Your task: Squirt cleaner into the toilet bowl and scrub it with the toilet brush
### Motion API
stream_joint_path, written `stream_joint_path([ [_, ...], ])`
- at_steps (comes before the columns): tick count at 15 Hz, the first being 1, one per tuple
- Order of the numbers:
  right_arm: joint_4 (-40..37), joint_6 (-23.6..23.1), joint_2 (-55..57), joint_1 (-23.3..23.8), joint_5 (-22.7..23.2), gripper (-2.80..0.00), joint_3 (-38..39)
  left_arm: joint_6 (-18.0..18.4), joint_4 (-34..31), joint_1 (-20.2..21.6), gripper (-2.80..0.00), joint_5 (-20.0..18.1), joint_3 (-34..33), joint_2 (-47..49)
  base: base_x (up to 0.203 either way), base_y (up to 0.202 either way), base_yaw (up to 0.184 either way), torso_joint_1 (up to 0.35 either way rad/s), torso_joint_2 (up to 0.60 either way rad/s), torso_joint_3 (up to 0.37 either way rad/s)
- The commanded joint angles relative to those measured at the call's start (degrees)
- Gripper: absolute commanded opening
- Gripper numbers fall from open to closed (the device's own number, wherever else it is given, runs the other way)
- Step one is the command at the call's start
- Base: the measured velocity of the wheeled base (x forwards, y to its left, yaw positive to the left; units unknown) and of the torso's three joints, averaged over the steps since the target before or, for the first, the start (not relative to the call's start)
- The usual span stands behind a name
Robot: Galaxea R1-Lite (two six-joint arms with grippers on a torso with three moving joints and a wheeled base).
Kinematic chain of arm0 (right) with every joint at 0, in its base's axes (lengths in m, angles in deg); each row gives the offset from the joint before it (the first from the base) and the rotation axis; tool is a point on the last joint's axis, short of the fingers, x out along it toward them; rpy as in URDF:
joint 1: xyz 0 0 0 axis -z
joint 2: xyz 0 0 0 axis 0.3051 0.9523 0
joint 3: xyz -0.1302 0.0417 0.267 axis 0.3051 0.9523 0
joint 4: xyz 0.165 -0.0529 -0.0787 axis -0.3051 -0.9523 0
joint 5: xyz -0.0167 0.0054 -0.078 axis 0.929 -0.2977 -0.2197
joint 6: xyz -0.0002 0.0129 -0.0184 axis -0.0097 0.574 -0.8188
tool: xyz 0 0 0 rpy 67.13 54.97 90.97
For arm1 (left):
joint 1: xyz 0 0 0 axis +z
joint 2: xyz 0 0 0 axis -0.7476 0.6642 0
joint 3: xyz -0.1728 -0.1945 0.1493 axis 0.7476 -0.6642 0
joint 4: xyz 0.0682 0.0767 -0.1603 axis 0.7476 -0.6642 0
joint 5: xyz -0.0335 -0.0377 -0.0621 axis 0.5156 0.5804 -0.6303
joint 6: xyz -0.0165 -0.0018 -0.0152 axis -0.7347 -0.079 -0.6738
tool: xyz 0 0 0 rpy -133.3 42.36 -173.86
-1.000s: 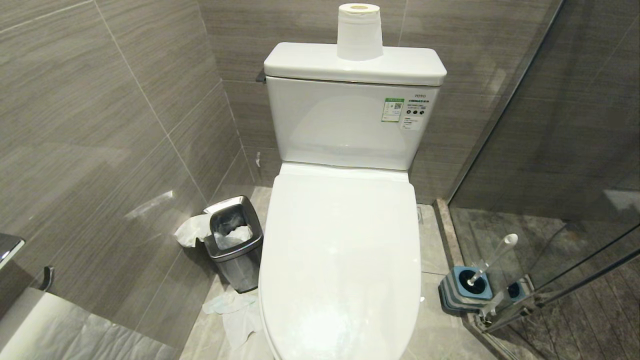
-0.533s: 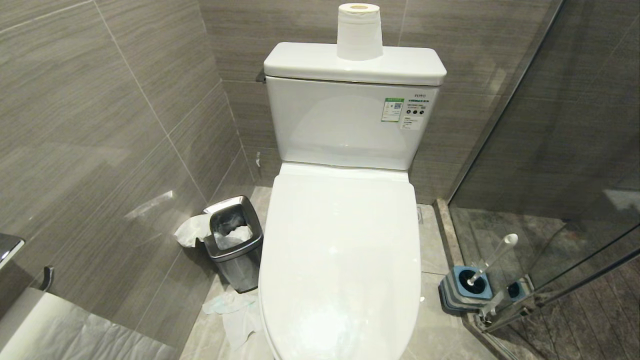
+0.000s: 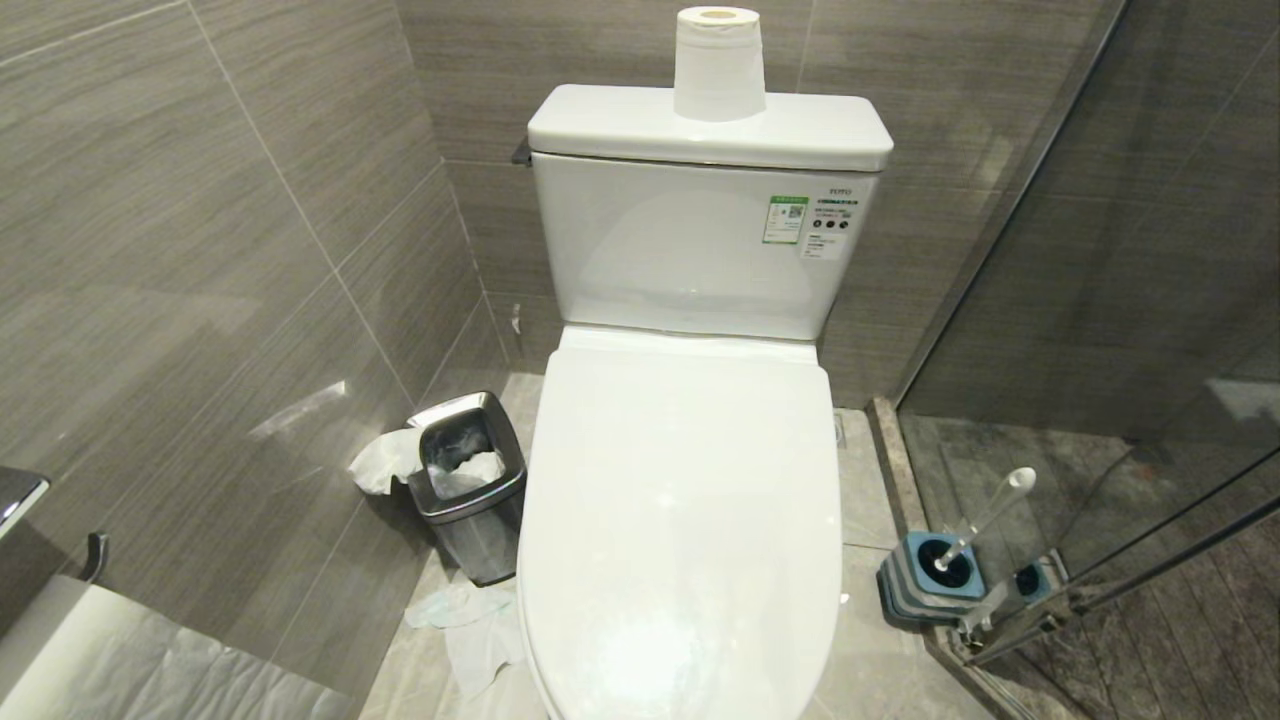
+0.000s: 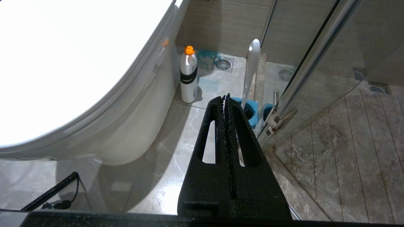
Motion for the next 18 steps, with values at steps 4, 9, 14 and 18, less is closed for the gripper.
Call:
stream_joint_path([
  [4,0.0,0.0,0.0,0.0,0.0,-2.80,0.0,-2.5,0.0,0.0,-2.80,1.7,0.0,0.0,0.000,0.000,0.000,0.000,0.00,0.000],
  [9,0.0,0.0,0.0,0.0,0.0,-2.80,0.0,-2.5,0.0,0.1,-2.80,1.7,0.0,0.0,0.000,0.000,0.000,0.000,0.00,0.000],
  [14,0.0,0.0,0.0,0.0,0.0,-2.80,0.0,-2.5,0.0,0.0,-2.80,1.7,0.0,0.0,0.000,0.000,0.000,0.000,0.00,0.000],
  [18,0.0,0.0,0.0,0.0,0.0,-2.80,0.0,-2.5,0.0,0.0,-2.80,1.7,0.0,0.0,0.000,0.000,0.000,0.000,0.00,0.000],
])
